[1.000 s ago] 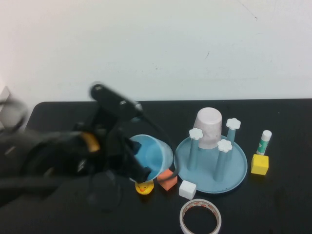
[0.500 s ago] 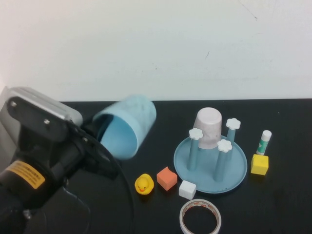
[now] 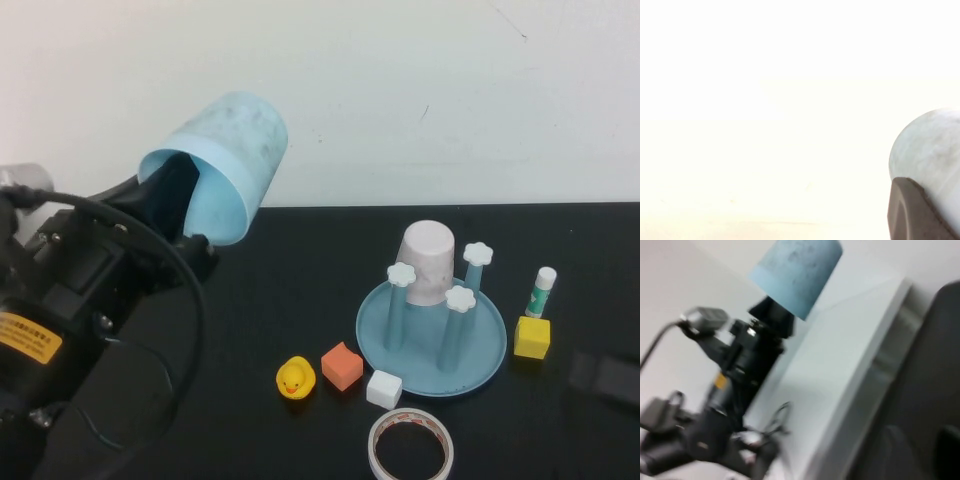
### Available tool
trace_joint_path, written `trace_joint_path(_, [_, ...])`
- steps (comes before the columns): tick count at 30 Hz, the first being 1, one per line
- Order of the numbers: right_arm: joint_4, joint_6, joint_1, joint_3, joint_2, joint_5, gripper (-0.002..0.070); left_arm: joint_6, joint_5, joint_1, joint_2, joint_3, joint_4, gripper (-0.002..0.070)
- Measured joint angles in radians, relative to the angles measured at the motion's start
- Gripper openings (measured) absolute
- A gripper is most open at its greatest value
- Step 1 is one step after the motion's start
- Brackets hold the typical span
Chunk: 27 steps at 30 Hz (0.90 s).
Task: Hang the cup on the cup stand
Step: Adjust the cup with two arms
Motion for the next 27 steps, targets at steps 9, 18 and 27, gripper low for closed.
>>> trace_joint_path(9, [0.004,0.238,0.05,-0.264,0.33,0.062,0.0628,-0.187,-0.036,0.0,0.021,0.0,-0.004,0.0006])
trace_joint_path(18, [0.012,0.383,0.321,-0.512,0.491,-0.223,0.0674,-0.27,-0.073,0.0,0.113,0.0,0.009,0.0006])
trace_joint_path(27, [0.015,0.445,0.436,-0.746,0.722,-0.286,0.0675,-0.296,-0.131,0.0,0.147,0.0,0.101,0.0006])
